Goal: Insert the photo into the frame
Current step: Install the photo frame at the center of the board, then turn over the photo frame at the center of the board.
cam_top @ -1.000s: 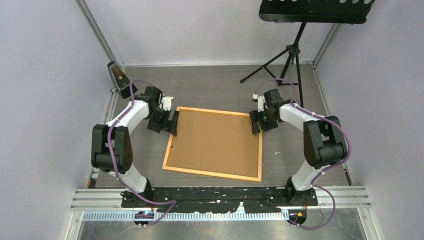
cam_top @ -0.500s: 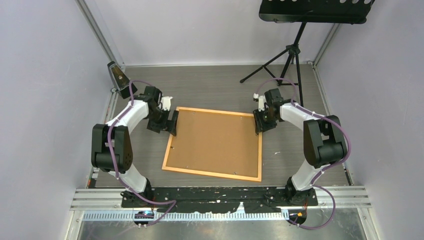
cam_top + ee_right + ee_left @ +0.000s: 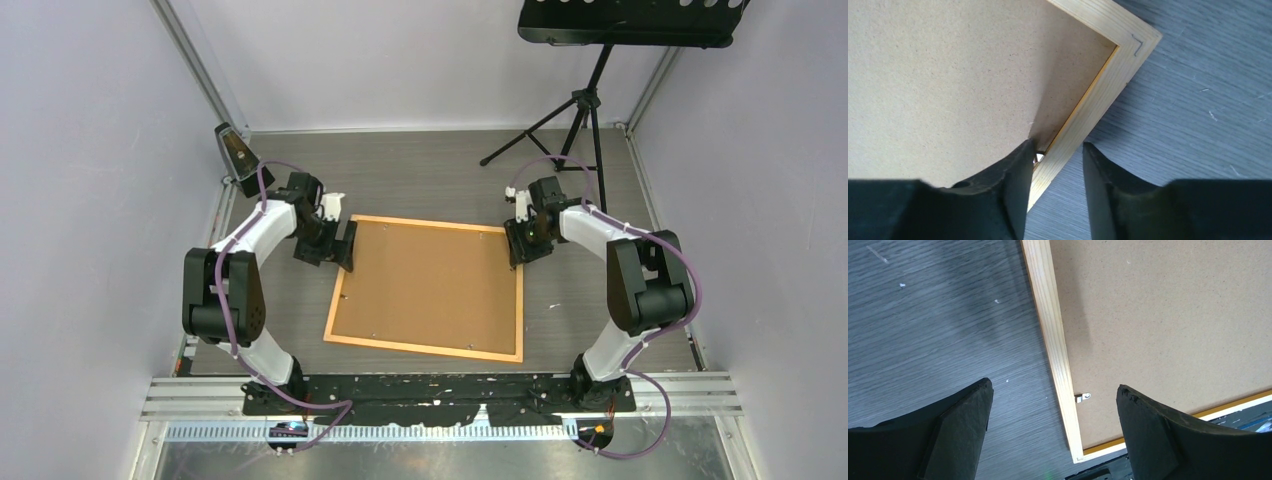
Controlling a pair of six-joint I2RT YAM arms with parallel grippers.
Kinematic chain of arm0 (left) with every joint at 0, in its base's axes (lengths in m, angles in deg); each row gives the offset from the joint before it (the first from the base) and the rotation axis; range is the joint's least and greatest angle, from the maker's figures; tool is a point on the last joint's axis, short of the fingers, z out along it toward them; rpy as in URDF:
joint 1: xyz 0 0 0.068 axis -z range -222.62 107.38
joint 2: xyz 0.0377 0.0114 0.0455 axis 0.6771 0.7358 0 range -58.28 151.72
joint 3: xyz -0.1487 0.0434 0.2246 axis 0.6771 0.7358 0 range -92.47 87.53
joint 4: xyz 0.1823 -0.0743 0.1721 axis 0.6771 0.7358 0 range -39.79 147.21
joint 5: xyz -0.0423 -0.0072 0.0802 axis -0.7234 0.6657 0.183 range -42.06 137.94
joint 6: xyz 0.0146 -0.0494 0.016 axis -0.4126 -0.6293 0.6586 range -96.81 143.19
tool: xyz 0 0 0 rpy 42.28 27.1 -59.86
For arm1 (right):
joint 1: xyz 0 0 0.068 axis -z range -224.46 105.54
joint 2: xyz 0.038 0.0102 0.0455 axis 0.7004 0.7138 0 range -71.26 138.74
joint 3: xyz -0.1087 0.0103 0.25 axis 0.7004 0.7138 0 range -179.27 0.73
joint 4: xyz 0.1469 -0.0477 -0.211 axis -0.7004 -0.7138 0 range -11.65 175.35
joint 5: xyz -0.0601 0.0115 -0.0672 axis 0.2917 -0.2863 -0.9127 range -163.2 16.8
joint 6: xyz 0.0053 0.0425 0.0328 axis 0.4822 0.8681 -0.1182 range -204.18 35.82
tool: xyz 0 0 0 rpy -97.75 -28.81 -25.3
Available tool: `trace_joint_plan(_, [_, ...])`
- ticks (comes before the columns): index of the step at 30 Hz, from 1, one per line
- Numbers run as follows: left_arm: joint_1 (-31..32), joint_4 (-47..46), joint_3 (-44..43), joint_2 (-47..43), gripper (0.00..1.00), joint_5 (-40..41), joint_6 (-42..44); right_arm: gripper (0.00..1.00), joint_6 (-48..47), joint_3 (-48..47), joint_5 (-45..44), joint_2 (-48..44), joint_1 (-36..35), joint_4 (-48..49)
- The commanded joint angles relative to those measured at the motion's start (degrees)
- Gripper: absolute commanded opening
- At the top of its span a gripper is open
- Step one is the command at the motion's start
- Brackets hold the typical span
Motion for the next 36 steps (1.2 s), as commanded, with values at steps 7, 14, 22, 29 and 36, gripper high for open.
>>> trace_joint_plan(7, [0.9, 0.3, 1.4, -5.7, 0.94, -4.2, 7.5, 0.71, -9.8, -3.1, 4.3, -10.4, -0.6, -2.8])
trace_joint_plan(14, [1.8, 1.3, 1.3, -9.8, 0.95, -1.3, 12.5, 0.75, -25.0, -0.4, 14.7, -20.1, -5.7, -10.9])
trace_joint_plan(22, [1.8, 1.1, -2.6, -7.5, 0.95, 1.9, 11.4, 0.74, -30.3, 10.7, 8.6, -30.1, -26.3, -9.4])
trace_joint_plan(29, [1.8, 0.7, -3.2, -5.5, 0.95, 3.6, 11.3, 0.73, -28.1, 15.0, 5.3, -29.7, -38.3, -5.9])
trace_joint_plan(36, [1.8, 0.6, -2.8, -5.0, 0.94, 5.2, 10.0, 0.70, -25.1, 12.4, 1.1, -23.0, -47.1, -2.1])
